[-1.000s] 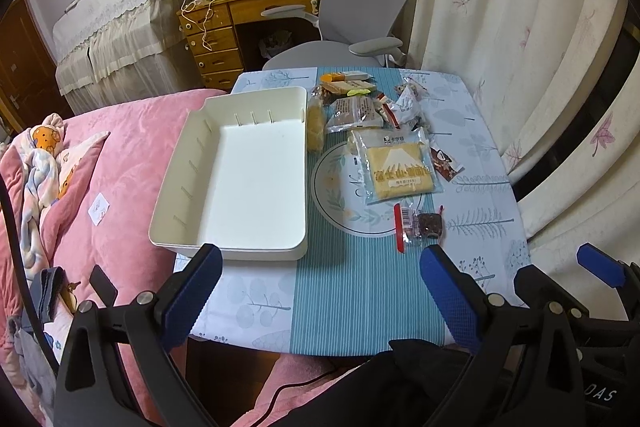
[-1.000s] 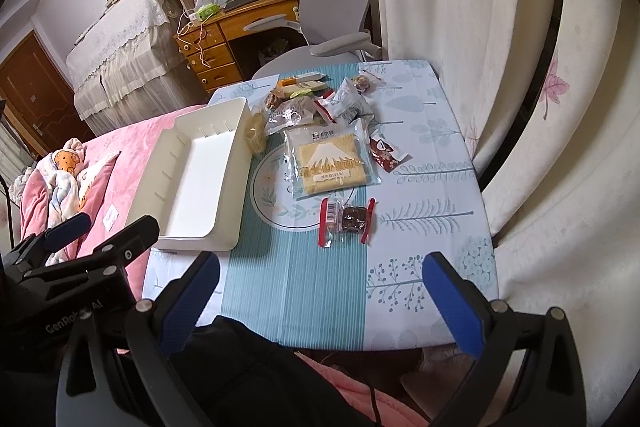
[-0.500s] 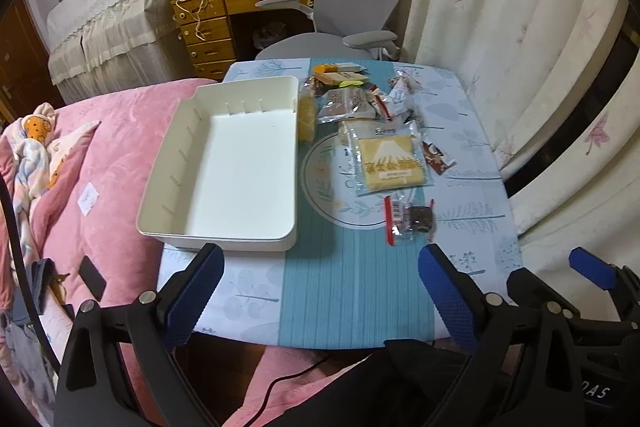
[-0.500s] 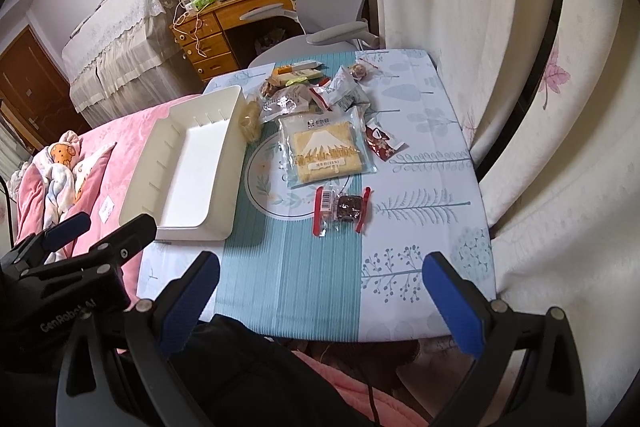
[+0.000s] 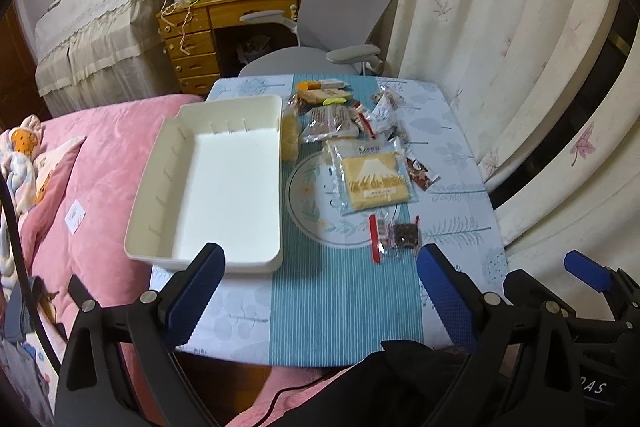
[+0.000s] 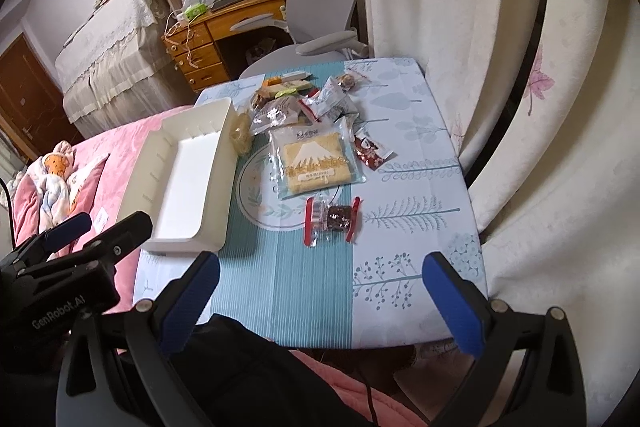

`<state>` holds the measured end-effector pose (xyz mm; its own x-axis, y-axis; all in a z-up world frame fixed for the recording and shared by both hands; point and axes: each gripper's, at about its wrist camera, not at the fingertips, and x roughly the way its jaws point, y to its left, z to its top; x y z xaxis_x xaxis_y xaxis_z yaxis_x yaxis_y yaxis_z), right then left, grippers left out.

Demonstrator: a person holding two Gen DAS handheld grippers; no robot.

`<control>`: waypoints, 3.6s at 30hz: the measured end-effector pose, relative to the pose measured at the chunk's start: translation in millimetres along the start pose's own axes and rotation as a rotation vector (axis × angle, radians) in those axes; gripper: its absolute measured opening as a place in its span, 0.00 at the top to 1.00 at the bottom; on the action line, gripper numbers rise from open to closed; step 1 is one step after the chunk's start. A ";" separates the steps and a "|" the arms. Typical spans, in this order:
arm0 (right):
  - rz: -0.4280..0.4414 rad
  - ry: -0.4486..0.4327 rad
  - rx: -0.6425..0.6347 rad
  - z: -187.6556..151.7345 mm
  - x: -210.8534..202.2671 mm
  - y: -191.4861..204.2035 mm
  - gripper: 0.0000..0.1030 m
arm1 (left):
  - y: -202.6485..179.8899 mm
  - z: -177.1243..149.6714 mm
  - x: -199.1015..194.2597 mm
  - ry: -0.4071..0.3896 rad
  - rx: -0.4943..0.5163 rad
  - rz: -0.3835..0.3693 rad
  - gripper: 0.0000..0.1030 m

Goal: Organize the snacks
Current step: 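Move both tools over the table toward the snack packets, then grasp the red-edged dark snack bag with left tool while right grasps brown candy packet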

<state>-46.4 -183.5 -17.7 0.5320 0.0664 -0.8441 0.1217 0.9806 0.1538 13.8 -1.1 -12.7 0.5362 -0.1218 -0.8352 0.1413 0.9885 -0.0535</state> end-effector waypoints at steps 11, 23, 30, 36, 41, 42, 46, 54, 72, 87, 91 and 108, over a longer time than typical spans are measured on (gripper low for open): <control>-0.059 -0.022 0.091 19.1 4.8 6.4 0.01 | 26.8 35.2 16.9 0.008 0.005 -0.050 0.07; -0.152 0.036 0.272 21.7 25.2 8.3 0.01 | 53.1 49.2 47.9 0.110 0.038 -0.175 0.07; -0.198 0.025 0.282 14.4 28.6 14.4 0.01 | 52.6 41.2 69.3 0.211 0.059 -0.215 0.07; -0.208 0.007 0.299 14.5 31.4 4.0 0.01 | 41.2 41.1 77.7 0.251 0.061 -0.180 0.07; -0.184 -0.003 0.267 25.5 40.4 -15.1 0.01 | 26.8 44.0 91.0 0.295 0.005 -0.117 0.07; -0.176 -0.002 0.256 28.8 42.3 -19.3 0.01 | 22.3 46.2 93.7 0.305 -0.016 -0.103 0.07; -0.146 -0.030 0.208 47.0 46.1 -40.9 0.02 | 5.7 52.4 103.2 0.321 -0.060 -0.063 0.06; -0.113 -0.089 0.084 80.5 68.5 -88.0 0.02 | -43.0 59.3 147.5 0.428 -0.081 0.062 0.06; -0.026 -0.143 -0.287 96.2 172.9 -113.8 0.02 | -112.5 25.8 258.5 0.558 -0.027 -0.051 0.06; 0.050 -0.105 -0.515 89.9 260.4 -102.3 0.03 | -147.2 -3.0 312.5 0.541 0.028 -0.039 0.15; 0.057 -0.052 -0.577 86.3 286.8 -97.2 0.14 | -149.1 -9.0 322.4 0.554 0.018 -0.032 0.27; 0.126 0.039 -0.619 86.8 321.0 -77.1 0.28 | -152.6 -8.7 332.8 0.522 0.040 -0.025 0.42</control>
<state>187.7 -253.8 -255.9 0.4779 0.1839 -0.8589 -0.4534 0.8892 -0.0619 163.4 -191.7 -287.2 0.0473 -0.0744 -0.9961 0.1857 0.9805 -0.0644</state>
